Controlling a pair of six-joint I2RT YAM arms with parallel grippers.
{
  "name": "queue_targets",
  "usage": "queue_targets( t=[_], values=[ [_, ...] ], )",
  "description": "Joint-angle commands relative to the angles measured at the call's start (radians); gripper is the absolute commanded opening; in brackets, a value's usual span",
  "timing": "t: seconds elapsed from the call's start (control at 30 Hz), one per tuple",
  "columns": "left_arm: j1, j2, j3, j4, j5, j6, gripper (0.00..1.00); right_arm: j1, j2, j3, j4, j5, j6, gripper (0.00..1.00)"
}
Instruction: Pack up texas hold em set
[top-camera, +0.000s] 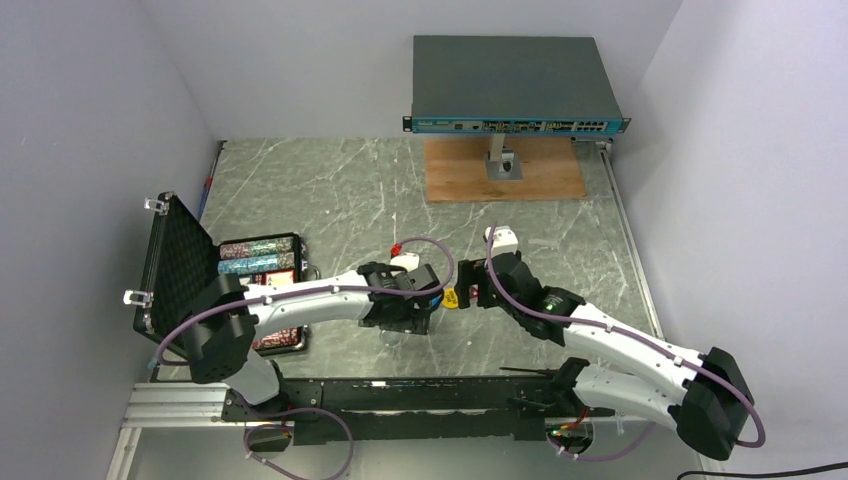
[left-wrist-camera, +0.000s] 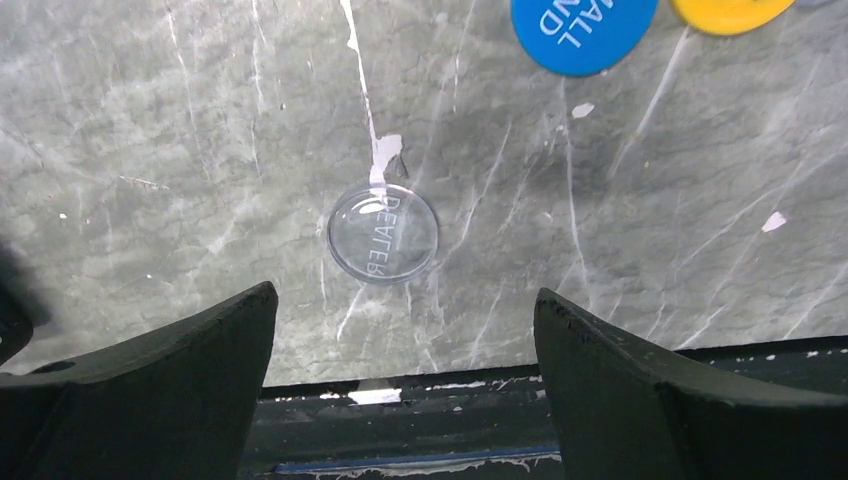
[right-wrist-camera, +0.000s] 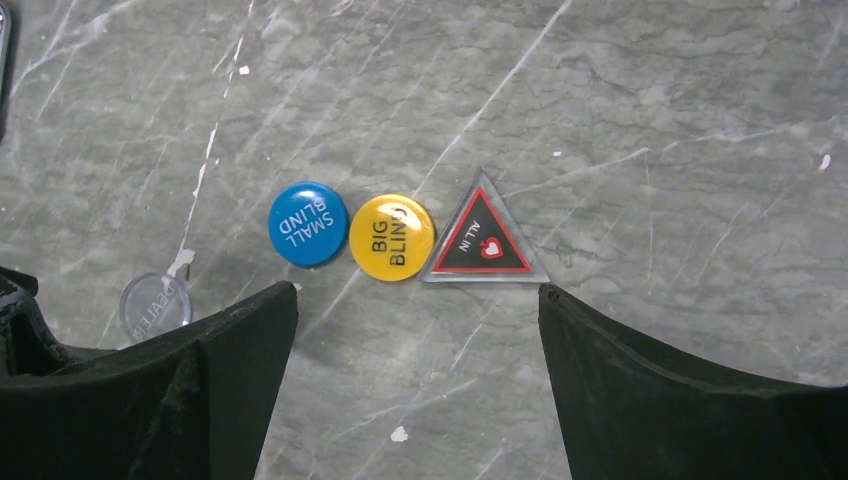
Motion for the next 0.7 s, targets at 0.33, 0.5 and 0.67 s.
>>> queue_targets(
  t=[0.33,0.5,0.67],
  values=[
    [0.067,0.089,-0.056,0.109,0.184,0.116,0.98,-0.03,0.005,-0.016,0.075,-0.068,-0.035,0.92],
    [0.08,0.088,-0.096,0.156,0.205,0.117,0.94,-0.036,-0.013,-0.028,0.08,-0.075,-0.034,0.92],
    [0.08,0.133,-0.089,0.156,0.209,0.127,0.83,-0.037,0.003,-0.023,0.083,-0.08,-0.036,0.92]
  ],
)
